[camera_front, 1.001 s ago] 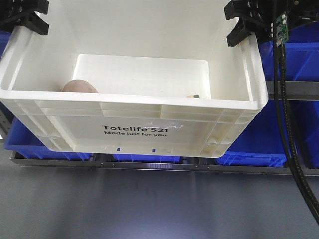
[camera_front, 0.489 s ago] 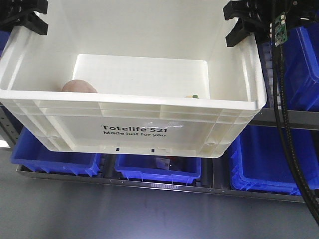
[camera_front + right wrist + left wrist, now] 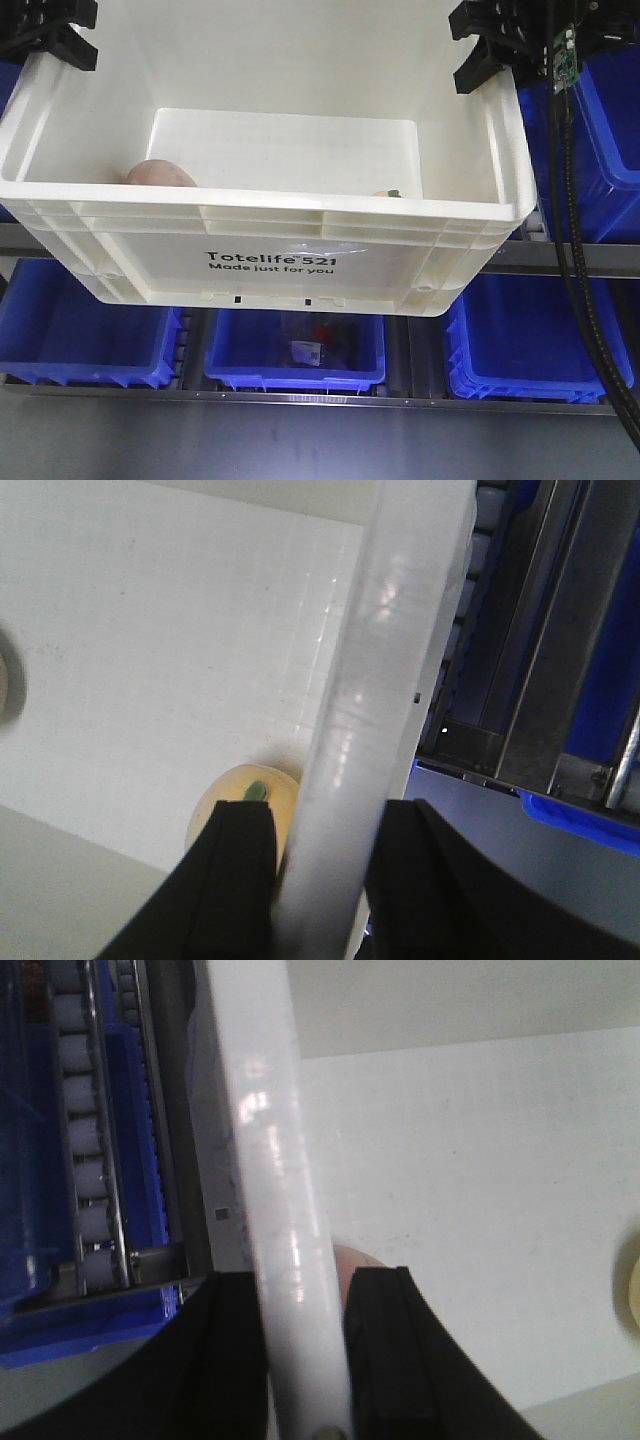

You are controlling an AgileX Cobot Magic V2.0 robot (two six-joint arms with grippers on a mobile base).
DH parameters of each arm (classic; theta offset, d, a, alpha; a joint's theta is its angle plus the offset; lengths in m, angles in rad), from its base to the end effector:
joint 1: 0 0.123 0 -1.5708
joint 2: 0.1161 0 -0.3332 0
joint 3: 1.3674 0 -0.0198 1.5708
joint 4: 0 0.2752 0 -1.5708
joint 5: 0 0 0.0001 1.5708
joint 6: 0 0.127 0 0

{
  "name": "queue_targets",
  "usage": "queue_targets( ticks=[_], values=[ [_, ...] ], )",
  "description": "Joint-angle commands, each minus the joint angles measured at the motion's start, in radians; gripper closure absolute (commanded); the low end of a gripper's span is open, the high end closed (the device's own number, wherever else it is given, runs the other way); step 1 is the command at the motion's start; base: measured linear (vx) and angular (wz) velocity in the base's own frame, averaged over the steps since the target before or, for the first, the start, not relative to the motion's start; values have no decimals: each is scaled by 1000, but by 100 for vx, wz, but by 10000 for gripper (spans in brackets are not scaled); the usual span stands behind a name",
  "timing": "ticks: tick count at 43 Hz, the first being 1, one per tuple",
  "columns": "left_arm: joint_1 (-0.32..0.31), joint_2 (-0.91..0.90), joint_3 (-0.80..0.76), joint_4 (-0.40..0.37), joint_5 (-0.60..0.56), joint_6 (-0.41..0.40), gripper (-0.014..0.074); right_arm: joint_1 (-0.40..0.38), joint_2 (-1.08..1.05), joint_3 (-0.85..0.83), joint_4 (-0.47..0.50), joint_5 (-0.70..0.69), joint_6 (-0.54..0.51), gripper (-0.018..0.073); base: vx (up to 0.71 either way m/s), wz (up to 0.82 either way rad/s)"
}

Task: Place moving items into box and shelve
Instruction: 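Hold the tote with both grippers while aligning in front of the shelf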

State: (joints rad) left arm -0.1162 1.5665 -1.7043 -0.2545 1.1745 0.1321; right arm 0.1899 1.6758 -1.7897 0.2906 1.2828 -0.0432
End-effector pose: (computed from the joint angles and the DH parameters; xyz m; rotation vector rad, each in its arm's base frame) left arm 0.3681 -0.0727 0.4352 0.2813 2.4860 -0.3285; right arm 0.3836 0.1093 0.4153 -0.2902 2.6275 0.4456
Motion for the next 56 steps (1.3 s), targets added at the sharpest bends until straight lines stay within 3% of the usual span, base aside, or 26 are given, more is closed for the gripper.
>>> queue_targets(
  ticks=[1, 56],
  values=[
    [-15, -58, -45, -139, -94, 10, 603, 11, -56, -39, 121, -98, -25, 564, 16, -20],
    [-15, -58, -45, -139, -94, 10, 603, 11, -56, -39, 121, -98, -25, 564, 4, -4]
  ],
)
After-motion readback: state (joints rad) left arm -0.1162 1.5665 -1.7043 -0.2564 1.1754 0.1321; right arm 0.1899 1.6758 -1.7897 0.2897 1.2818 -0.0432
